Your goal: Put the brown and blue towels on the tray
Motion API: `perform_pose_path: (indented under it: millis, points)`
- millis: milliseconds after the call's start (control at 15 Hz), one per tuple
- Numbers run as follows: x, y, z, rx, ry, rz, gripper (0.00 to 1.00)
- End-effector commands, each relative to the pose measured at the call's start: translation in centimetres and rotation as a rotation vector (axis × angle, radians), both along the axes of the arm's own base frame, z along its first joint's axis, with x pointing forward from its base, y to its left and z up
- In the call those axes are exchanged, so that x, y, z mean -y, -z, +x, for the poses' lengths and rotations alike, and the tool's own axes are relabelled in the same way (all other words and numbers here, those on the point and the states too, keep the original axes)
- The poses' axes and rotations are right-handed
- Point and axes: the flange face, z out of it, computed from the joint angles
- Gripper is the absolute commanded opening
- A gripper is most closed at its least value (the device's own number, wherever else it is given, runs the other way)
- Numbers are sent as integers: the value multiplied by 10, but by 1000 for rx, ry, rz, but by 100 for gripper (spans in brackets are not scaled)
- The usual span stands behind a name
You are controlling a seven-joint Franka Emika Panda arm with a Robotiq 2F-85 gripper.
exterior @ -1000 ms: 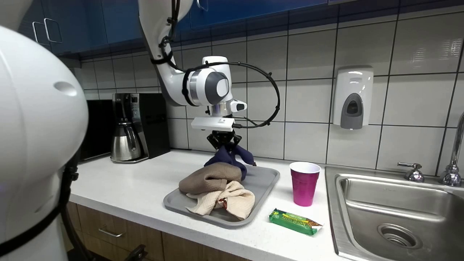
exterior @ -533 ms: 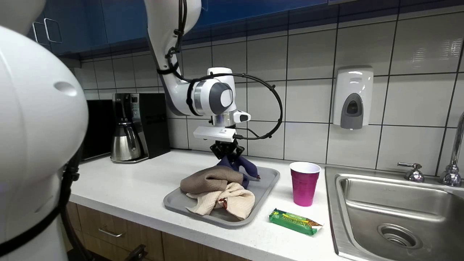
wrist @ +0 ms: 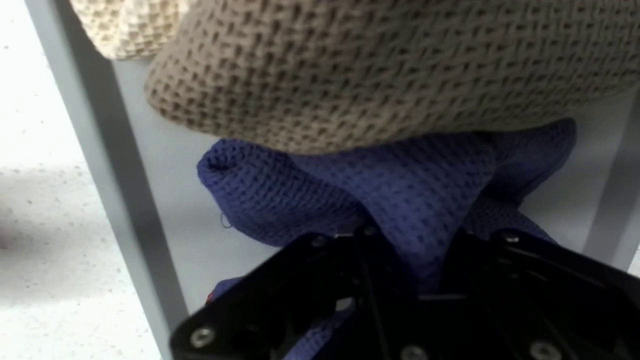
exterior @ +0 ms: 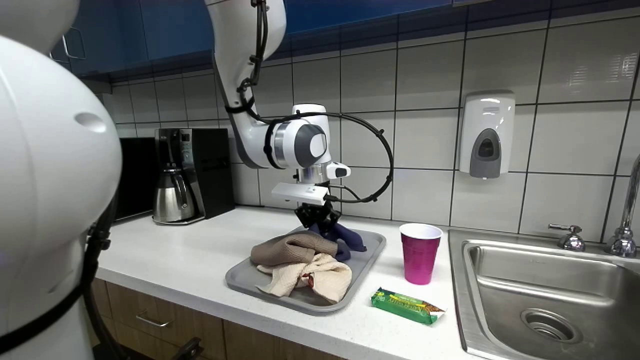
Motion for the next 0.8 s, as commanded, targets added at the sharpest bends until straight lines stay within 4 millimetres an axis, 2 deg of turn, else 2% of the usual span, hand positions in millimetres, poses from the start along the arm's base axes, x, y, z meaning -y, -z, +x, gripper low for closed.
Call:
perform_pose_path:
  millis: [0, 400, 533, 733]
  points:
    - [2, -4, 5, -16, 27, -3, 47]
    - [3, -11, 0, -2, 31, -7, 92]
    - [3, -15, -2, 9, 32, -10, 100]
    - [0, -28, -6, 32, 34, -8, 100]
